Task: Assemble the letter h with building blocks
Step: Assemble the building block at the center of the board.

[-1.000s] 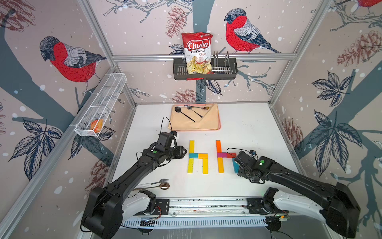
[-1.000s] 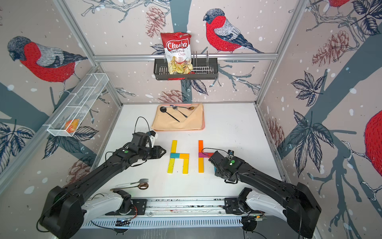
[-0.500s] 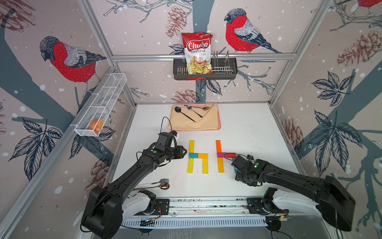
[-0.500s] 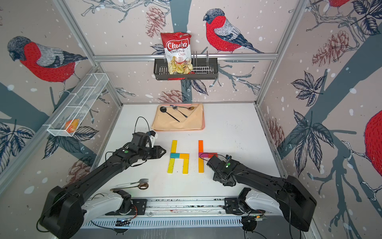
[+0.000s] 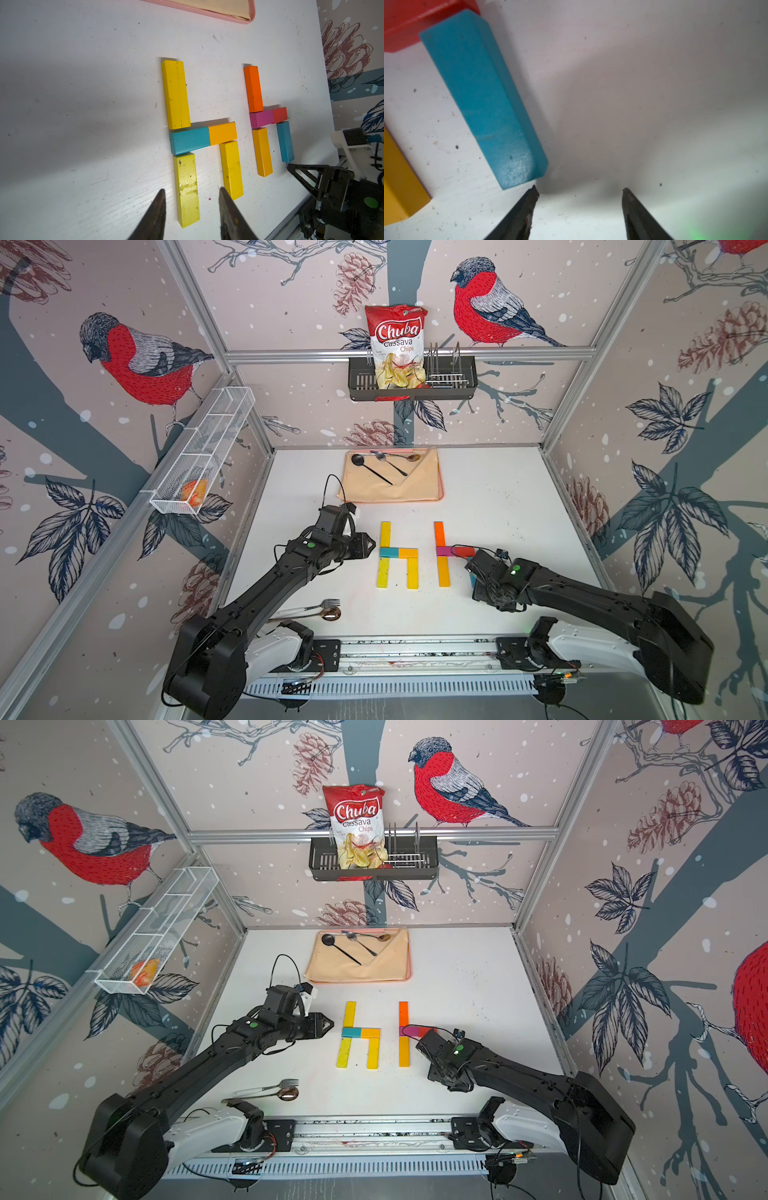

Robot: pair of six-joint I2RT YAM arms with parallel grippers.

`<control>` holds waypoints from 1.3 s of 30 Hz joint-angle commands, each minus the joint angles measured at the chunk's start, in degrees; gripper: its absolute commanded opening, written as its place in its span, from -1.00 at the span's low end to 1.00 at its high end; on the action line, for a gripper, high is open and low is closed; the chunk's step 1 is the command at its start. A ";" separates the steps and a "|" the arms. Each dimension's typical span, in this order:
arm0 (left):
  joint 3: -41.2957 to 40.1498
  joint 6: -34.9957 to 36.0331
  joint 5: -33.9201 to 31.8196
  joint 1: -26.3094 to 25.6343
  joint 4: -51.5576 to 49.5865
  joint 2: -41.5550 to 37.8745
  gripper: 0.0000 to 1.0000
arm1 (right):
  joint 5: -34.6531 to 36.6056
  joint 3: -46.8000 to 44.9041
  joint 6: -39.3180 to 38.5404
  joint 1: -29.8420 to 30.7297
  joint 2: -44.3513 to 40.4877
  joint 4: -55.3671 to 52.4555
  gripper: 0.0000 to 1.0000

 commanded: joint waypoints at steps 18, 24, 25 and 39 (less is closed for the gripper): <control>0.22 0.36 -0.83 -0.03 -0.07 -0.24 -0.17 | 1.11 0.63 -2.42 -0.70 1.82 0.72 0.33; 0.20 0.31 -0.82 -0.01 -0.06 -0.11 -0.17 | 1.30 0.12 -2.32 -0.80 1.05 0.71 0.33; 0.24 0.34 -0.81 -0.01 -0.06 0.00 -0.17 | 1.38 0.10 -2.37 -0.80 0.95 0.79 0.33; 0.66 0.03 -0.07 -0.01 -0.53 -0.37 0.25 | 5.65 9.23 1.98 4.17 -5.91 -12.04 0.37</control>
